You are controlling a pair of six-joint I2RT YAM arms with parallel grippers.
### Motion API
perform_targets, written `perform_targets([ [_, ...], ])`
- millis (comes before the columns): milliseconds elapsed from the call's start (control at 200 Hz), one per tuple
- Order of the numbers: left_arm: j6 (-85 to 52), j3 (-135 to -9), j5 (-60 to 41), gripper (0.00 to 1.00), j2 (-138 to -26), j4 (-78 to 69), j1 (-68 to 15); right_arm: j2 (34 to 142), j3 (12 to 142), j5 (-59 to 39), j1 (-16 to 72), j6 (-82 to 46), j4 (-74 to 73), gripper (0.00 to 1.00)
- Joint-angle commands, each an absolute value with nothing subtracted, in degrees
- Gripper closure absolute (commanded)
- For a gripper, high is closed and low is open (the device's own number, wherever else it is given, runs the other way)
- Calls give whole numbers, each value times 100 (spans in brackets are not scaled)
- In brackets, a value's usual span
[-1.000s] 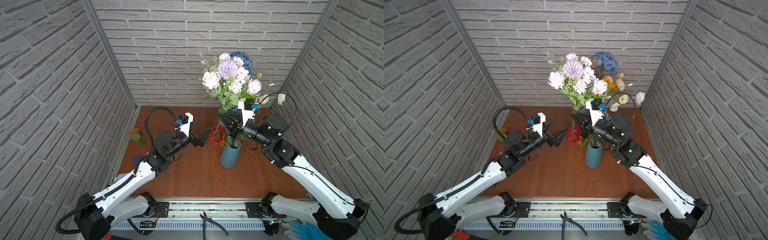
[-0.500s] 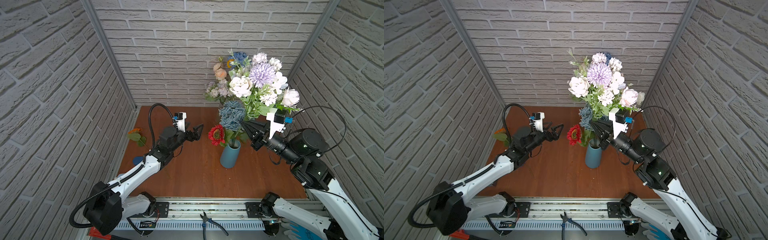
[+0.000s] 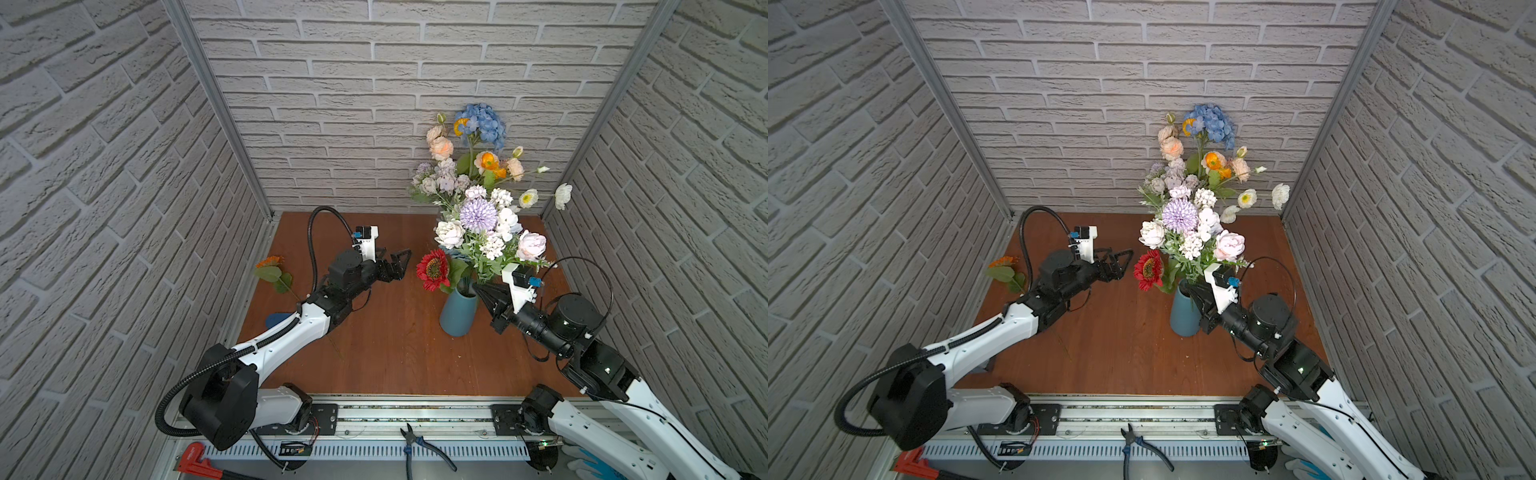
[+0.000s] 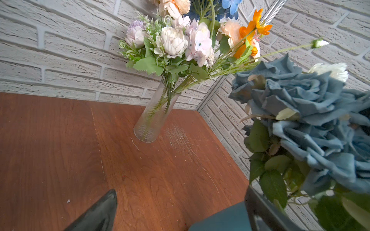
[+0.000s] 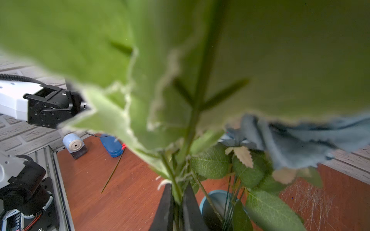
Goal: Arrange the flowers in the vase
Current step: 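Carry the white-and-lilac bouquet over the teal vase and lower it in with the right gripper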
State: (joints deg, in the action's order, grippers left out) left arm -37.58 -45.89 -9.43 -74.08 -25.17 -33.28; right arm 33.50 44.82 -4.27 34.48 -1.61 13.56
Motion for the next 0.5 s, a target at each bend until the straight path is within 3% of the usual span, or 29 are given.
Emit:
perform_targets([
  [0,-3874,-4747,-1011,2,-7422,-2840,-3321,3342,4380,-291,3427,217,370,94],
  [495,-3930,-4581,-919,2,-7315,-2871,-3342,4031,3818,-115,3427,1105,-794,94],
])
